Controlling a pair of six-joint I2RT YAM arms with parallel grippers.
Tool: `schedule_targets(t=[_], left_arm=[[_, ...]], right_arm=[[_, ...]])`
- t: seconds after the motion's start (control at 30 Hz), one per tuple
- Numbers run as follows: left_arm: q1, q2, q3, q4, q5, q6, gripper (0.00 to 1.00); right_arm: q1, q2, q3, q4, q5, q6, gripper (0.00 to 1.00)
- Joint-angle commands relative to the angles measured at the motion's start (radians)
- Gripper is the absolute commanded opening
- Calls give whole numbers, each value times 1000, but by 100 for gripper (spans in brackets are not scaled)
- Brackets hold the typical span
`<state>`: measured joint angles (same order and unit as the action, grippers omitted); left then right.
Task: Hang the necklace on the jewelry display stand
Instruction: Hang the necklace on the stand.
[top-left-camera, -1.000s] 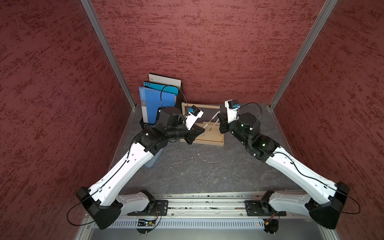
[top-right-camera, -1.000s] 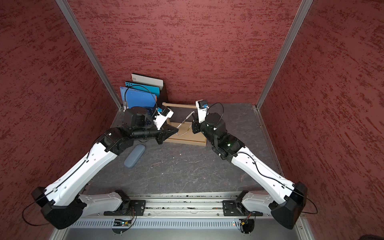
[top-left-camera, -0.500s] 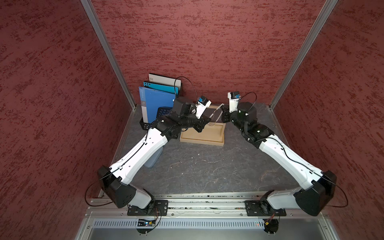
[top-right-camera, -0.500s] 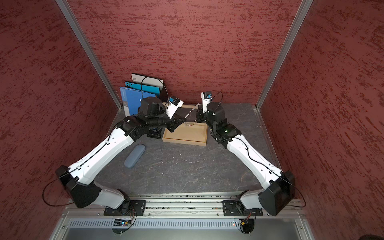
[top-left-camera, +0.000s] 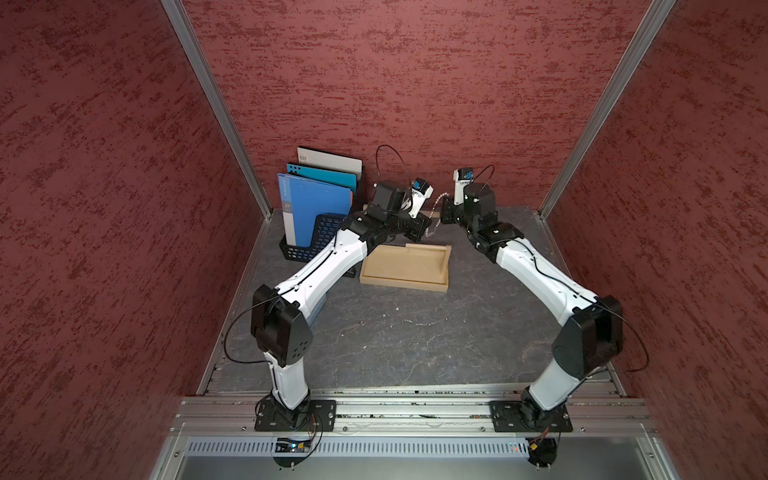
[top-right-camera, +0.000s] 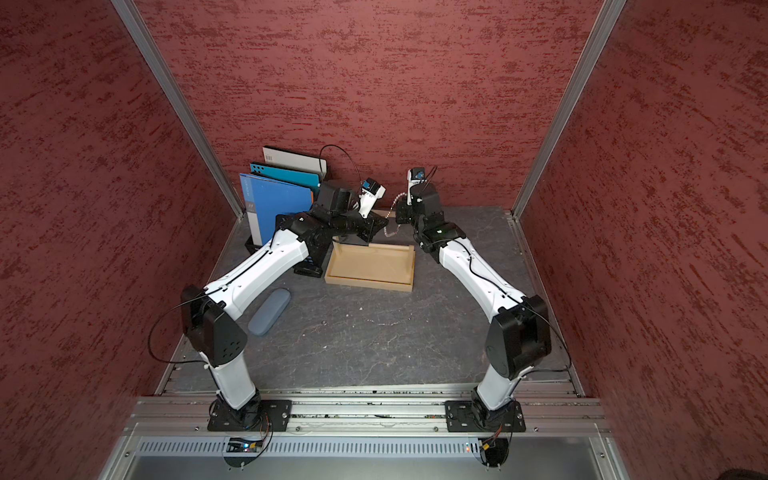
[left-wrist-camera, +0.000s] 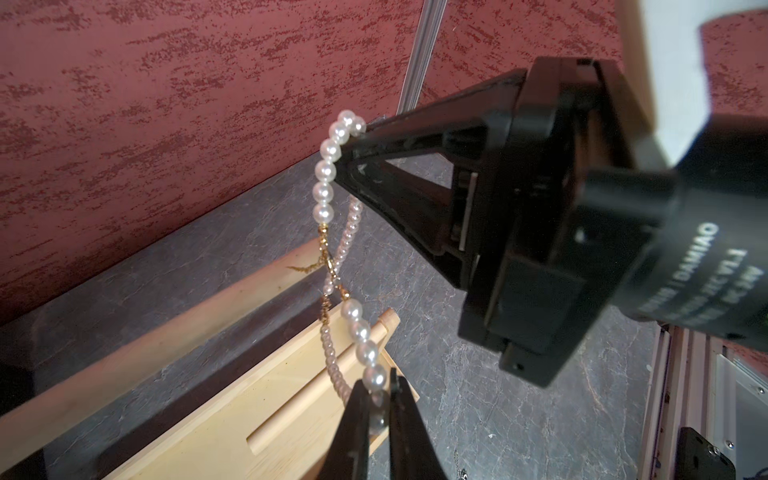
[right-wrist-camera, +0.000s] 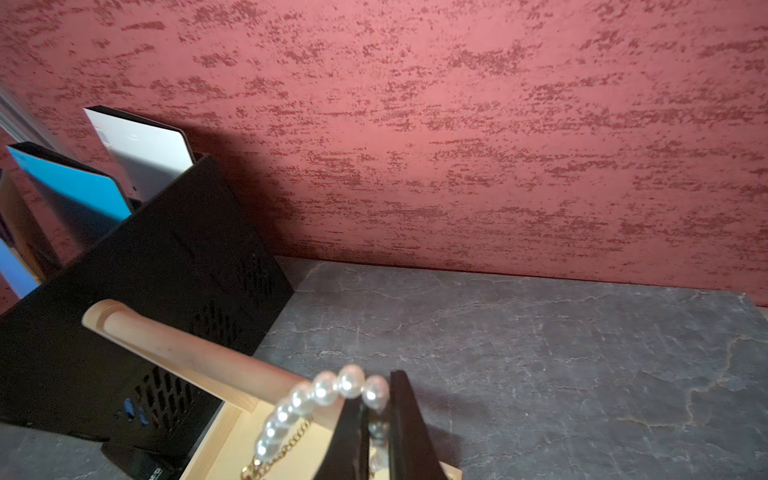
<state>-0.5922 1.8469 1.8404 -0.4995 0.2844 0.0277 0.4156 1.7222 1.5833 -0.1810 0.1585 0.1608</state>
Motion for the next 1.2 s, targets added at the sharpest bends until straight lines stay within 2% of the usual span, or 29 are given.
schedule_targets(t=[0.0, 0.27, 0.57, 0.77, 1.07, 1.17], left_arm=[[12, 40, 61, 37, -19, -30, 12], [43, 98, 105, 47, -19, -73, 12], [93, 31, 9, 44, -63, -53, 12], [153, -60, -108, 47, -91, -44, 12], [251, -131, -195, 32, -83, -48, 13], [269, -139, -214, 33, -85, -43, 13]], right_arm=[[-11, 43, 61, 38, 10, 3, 0], [-23, 153, 158, 38, -12, 11, 0], [-16, 265, 282, 24, -213, 66, 0], [59, 390, 503, -123, -206, -17, 0], [80, 571, 765, -241, -278, -3, 0], [83, 607, 804, -251, -322, -18, 0]])
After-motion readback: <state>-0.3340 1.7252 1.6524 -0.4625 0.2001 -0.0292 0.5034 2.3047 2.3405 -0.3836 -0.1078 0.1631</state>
